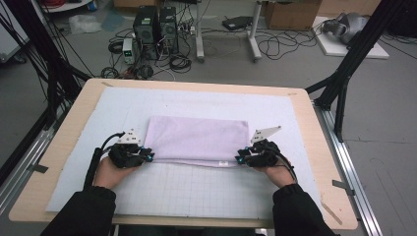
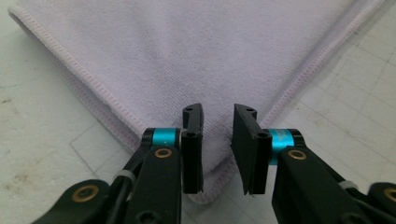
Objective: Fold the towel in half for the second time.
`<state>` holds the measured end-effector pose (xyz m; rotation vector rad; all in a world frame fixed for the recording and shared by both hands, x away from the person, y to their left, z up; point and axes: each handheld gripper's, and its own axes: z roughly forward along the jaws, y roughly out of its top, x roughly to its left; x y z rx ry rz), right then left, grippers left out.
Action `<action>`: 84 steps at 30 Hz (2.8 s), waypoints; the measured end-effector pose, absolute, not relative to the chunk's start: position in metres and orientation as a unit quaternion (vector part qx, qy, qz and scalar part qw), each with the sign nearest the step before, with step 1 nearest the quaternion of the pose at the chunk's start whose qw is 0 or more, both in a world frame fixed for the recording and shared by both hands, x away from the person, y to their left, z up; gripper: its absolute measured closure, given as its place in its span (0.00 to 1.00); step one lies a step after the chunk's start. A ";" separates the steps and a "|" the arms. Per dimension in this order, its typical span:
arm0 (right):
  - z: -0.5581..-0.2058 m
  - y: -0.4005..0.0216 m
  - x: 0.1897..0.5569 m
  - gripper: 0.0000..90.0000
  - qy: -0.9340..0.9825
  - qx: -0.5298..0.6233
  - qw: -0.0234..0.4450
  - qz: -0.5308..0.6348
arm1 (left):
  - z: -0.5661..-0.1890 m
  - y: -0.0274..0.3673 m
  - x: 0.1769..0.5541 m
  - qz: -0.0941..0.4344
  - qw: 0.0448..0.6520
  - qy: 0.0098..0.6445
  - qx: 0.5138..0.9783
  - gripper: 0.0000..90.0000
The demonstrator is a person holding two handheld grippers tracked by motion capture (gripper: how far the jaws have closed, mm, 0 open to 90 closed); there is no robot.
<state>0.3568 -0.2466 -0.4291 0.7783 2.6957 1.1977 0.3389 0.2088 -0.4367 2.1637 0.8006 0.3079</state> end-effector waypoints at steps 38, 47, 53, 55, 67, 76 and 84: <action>-0.443 -0.254 0.343 0.78 0.864 0.263 0.032 0.428 | -0.435 0.221 0.320 0.129 0.415 0.329 0.839 0.77; -0.433 -0.259 0.333 0.39 0.840 0.279 0.079 0.459 | -0.421 0.221 0.303 0.150 0.454 0.337 0.811 0.52; -0.424 -0.263 0.320 0.21 0.826 0.296 0.109 0.466 | -0.421 0.233 0.288 0.164 0.464 0.345 0.799 0.41; -0.422 -0.266 0.316 0.19 0.819 0.297 0.114 0.477 | -0.421 0.238 0.285 0.168 0.465 0.349 0.796 0.39; -0.421 -0.272 0.301 0.14 0.820 0.301 0.132 0.470 | -0.414 0.247 0.271 0.199 0.468 0.352 0.786 0.35; -0.420 -0.280 0.287 0.14 0.817 0.298 0.138 0.474 | -0.413 0.251 0.257 0.198 0.472 0.349 0.785 0.34; -0.418 -0.291 0.274 0.14 0.814 0.300 0.150 0.475 | -0.412 0.258 0.246 0.201 0.477 0.350 0.781 0.33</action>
